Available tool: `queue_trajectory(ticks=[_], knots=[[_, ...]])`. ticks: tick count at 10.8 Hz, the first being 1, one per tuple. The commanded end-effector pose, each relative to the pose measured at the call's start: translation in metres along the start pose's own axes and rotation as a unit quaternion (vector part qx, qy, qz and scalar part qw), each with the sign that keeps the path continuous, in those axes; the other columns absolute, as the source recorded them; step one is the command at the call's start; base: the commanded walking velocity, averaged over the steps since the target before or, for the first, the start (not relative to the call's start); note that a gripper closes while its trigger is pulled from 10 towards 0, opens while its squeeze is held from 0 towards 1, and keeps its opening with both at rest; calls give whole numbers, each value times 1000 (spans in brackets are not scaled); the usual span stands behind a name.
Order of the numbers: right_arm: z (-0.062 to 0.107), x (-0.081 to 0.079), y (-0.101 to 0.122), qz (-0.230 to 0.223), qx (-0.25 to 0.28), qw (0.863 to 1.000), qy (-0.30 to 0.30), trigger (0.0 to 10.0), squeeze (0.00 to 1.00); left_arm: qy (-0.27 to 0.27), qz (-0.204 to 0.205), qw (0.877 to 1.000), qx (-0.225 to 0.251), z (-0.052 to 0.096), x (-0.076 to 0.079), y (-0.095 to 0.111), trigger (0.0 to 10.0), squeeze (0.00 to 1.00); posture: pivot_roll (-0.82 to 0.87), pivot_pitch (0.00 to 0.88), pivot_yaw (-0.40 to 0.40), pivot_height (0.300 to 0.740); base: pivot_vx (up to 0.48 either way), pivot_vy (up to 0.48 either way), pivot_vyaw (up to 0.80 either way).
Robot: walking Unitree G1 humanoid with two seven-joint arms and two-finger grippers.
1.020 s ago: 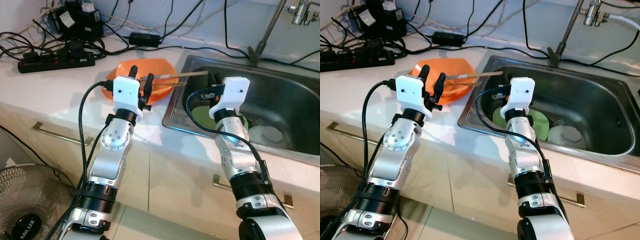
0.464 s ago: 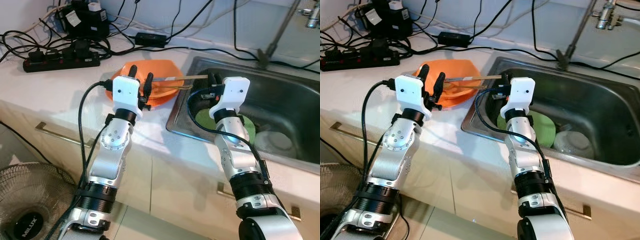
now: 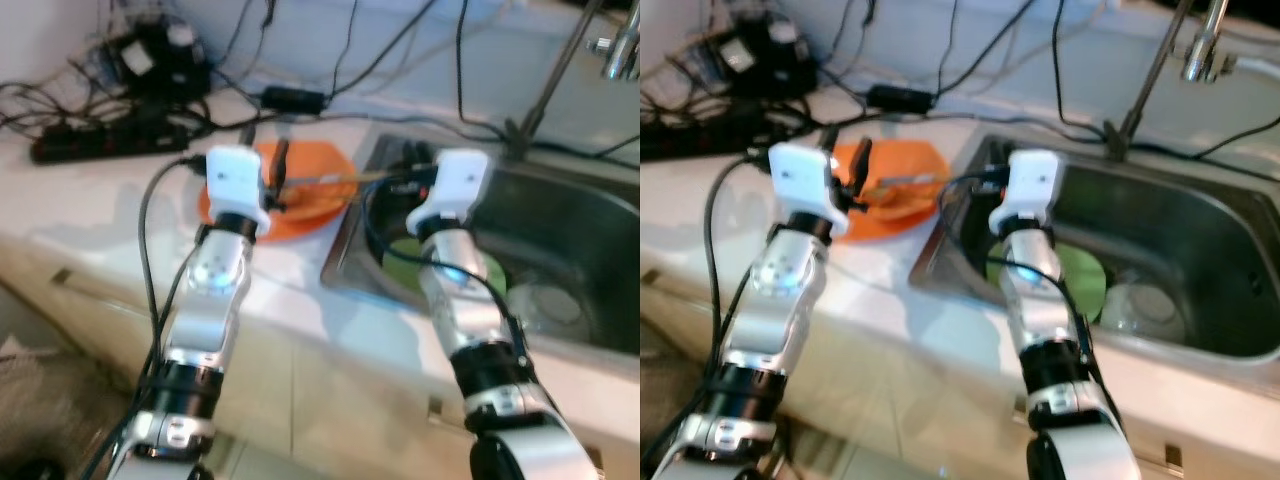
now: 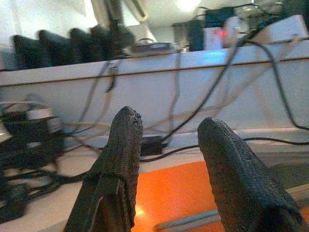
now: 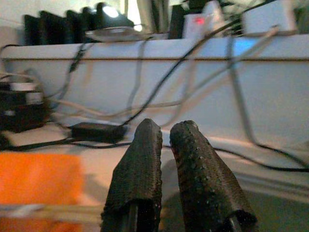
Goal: Kitchen organization
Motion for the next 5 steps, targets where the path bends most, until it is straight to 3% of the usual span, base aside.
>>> queue_trajectory(ticks=[1,5], knots=[[1,16,-1,2,0,1000,-21,10000,0,-25,1,1000,5,-2,16,2,10000,0,221,35,-32,740,319,0,0],[1,17,-1,1,0,1000,-26,10000,0,-40,11,999,15,0,22,6,10000,0,224,40,-31,740,0,0,0]])
Point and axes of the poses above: a point about 5 cm out from each wrist's last joint towards the gripper, its own z axis pointing back from the gripper into the wrist, its own y axis along the axis of the wrist's last joint, x = y × z, the point moved 5 cm from there along -z, pointing out of the wrist towards the gripper, and after that the axes turned 10 degrees about z, right-handed, at the moved point
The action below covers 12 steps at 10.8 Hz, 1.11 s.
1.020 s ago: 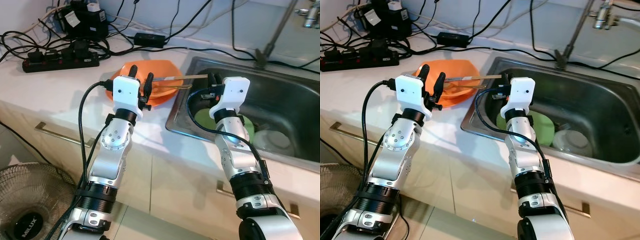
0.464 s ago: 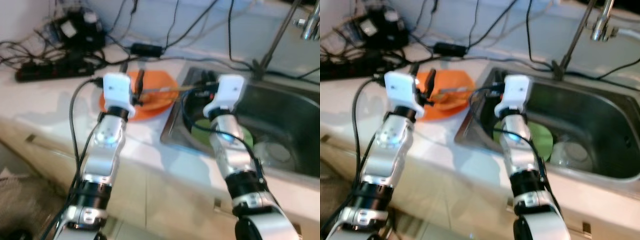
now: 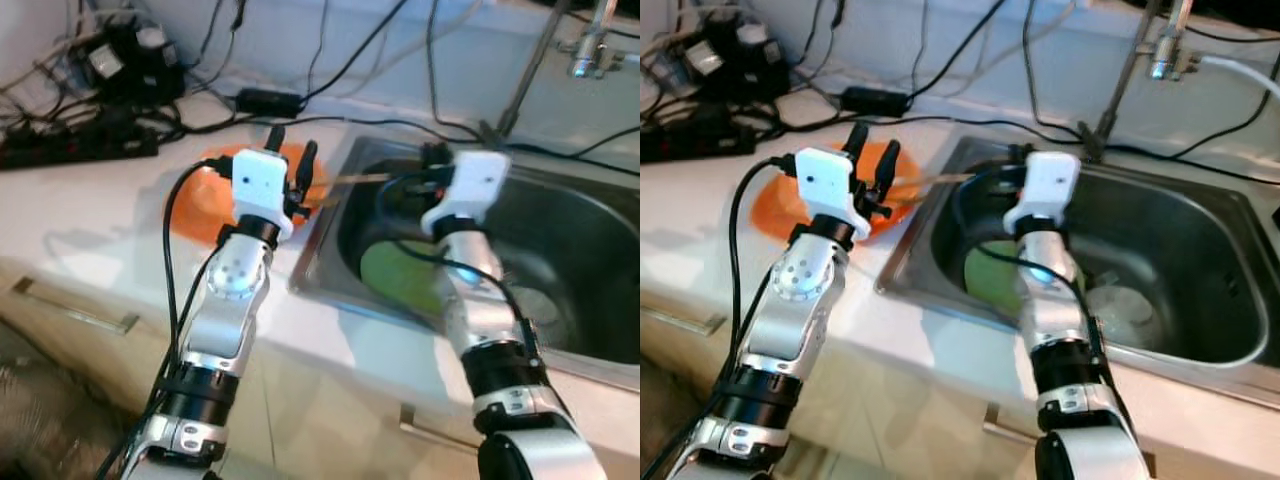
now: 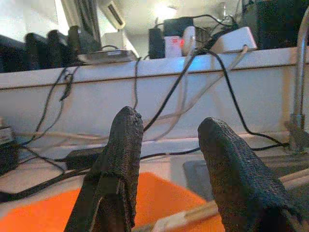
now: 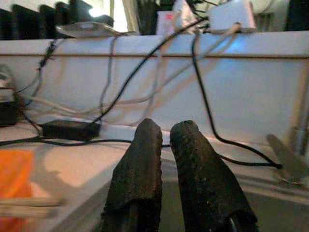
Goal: Kitchen organization
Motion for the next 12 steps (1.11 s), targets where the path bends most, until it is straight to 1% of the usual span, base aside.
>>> queue_trajectory(ticks=[1,3,4,5,6,7,8,9,10,11,12], knots=[[-1,3,3,-3,6,1000,-5,10000,0,-3,-1,1000,9,-1,1,5,10000,0,223,42,-31,740,0,0,0],[-1,2,2,-4,4,1000,-4,10000,0,-8,-2,1000,7,0,2,5,10000,0,222,41,-29,740,0,0,0],[0,3,0,-3,1,1000,-4,10000,0,-25,-8,1000,-5,2,4,2,10000,0,224,41,-29,740,0,0,0],[1,4,-1,0,-1,1000,-4,10000,0,-47,-21,999,-12,8,7,2,10000,0,224,40,-27,740,0,0,0],[1,7,-1,3,-1,1000,-6,10000,0,-65,-38,997,-18,19,10,1,10000,0,224,36,-25,740,0,0,0],[1,12,-2,5,-2,1000,-12,10000,0,-88,-68,993,-28,33,13,-2,10000,0,231,32,-26,740,0,0,0],[2,13,-3,6,-4,1000,-15,10000,0,-96,-81,992,-32,38,13,-3,10000,0,234,32,-26,740,0,0,0],[3,16,-6,7,-8,1000,-19,10000,0,-120,-122,984,-48,56,12,-5,10000,0,249,25,-30,740,0,0,0],[3,16,-7,7,-9,1000,-19,10000,0,-130,-130,981,-55,59,13,-7,10000,0,250,24,-31,740,0,0,0],[2,15,-7,7,-11,1000,-19,10000,0,-152,-137,976,-73,63,17,-13,10000,0,249,25,-32,740,0,0,0],[3,16,-11,12,-21,1000,-18,10000,0,-188,-152,966,-89,66,26,-19,10000,0,244,31,-33,740,0,0,0]])
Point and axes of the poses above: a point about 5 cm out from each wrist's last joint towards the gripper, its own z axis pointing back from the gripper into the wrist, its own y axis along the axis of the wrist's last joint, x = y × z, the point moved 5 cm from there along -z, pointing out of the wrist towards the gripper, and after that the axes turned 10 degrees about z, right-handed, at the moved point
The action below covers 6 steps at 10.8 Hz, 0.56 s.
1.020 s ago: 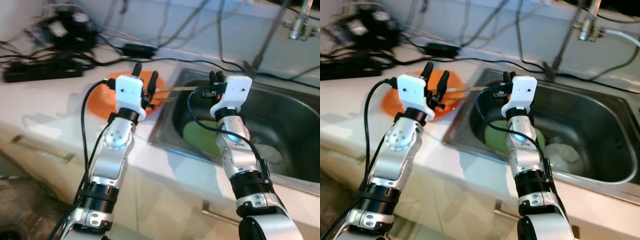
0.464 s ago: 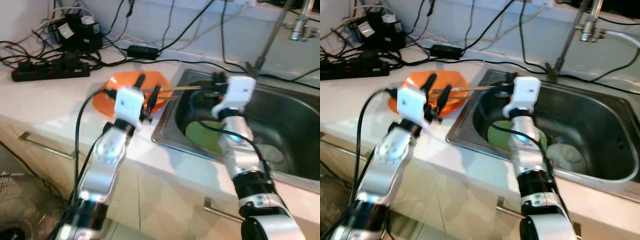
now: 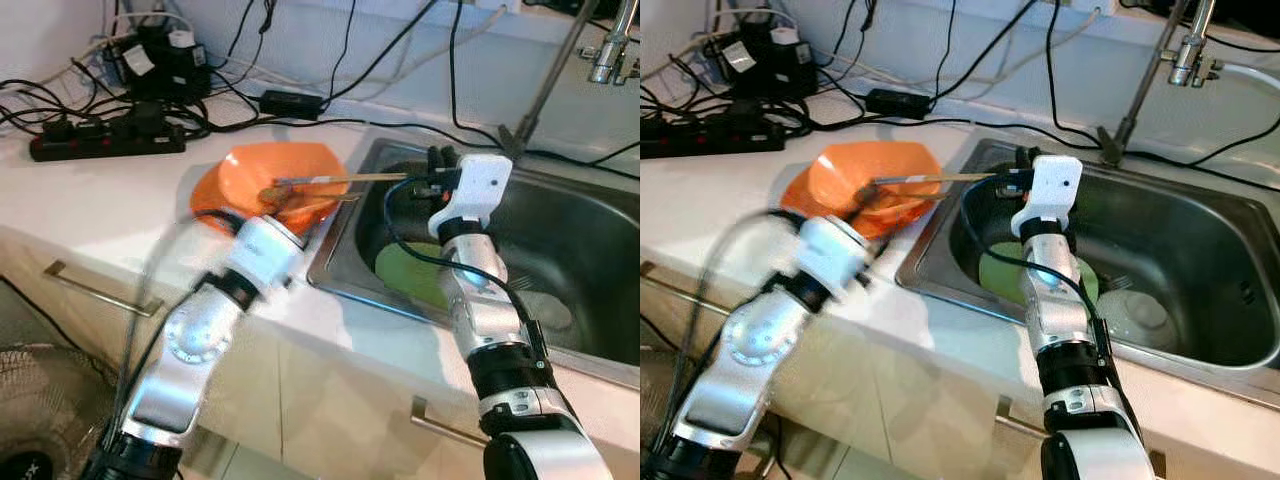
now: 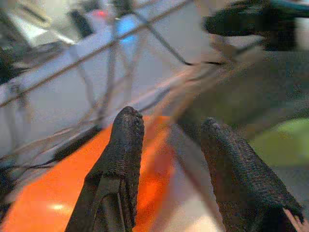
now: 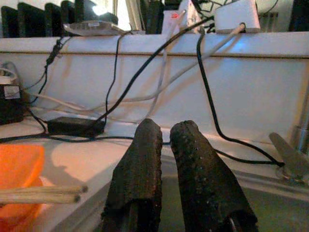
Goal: Kitchen organization
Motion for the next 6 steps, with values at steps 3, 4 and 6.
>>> queue_trajectory(ticks=[3,4,6], knots=[[11,39,-31,35,-57,997,-47,10000,0,-22,-20,1000,-1,-12,7,4,10000,0,232,42,-31,740,0,0,0],[14,54,-32,47,-61,995,-64,10000,0,-21,-19,1000,5,-15,7,8,10000,0,221,48,-29,740,0,0,0],[18,66,-28,57,-66,994,-64,10000,0,-14,-37,999,4,-16,3,8,10000,0,212,53,-29,740,0,0,0]])
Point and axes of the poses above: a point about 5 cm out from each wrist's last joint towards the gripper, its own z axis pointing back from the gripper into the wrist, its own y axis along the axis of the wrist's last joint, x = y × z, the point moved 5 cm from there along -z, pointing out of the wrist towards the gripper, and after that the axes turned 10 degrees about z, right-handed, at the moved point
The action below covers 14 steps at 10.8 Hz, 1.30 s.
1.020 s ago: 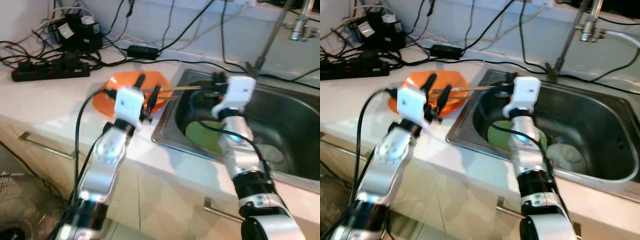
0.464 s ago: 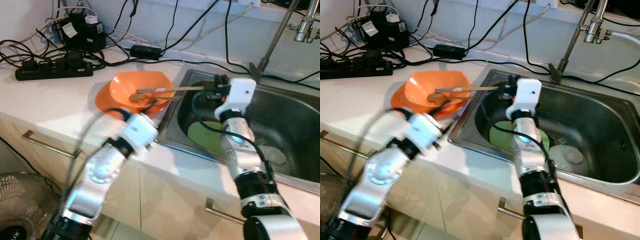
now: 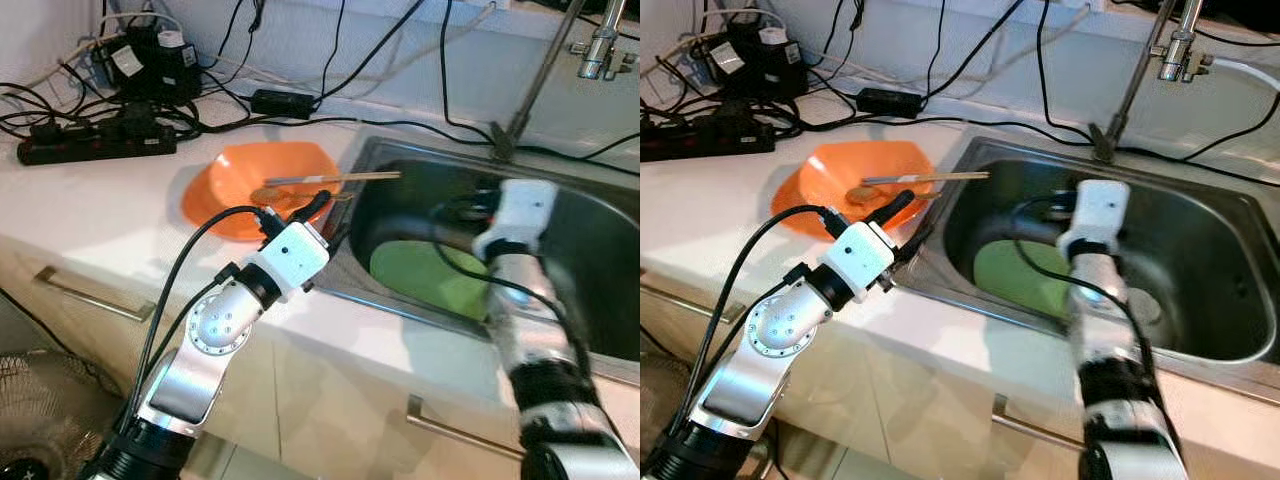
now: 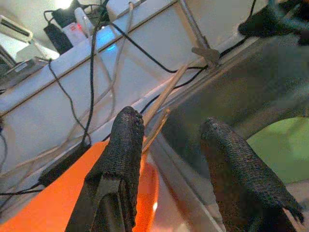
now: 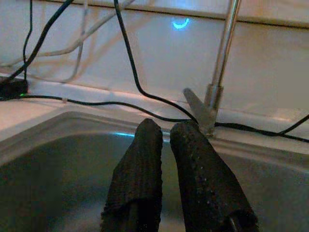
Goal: Kitchen organization
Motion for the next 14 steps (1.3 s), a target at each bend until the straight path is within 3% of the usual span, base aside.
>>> queue_trajectory(ticks=[1,3,7,11,14], knots=[[3,3,6,3,6,1000,4,10000,0,6,-10,1000,0,-3,-4,1,10000,0,206,49,-32,740,0,0,0],[20,-7,16,-8,19,1000,23,10000,0,26,-9,1000,-9,-2,-12,-6,10000,0,187,38,-25,740,0,0,0],[49,-40,-4,-15,-4,997,80,10000,0,61,-15,998,-18,-2,-30,-14,10000,0,178,37,-23,740,0,0,0],[65,-38,-21,16,-21,993,116,10000,0,40,-14,999,-32,4,-23,-22,10000,0,174,49,-25,740,0,0,0],[67,-41,-20,12,-22,993,118,10000,0,8,-24,999,-28,-5,-17,-18,10000,0,176,55,-20,740,0,0,0]])
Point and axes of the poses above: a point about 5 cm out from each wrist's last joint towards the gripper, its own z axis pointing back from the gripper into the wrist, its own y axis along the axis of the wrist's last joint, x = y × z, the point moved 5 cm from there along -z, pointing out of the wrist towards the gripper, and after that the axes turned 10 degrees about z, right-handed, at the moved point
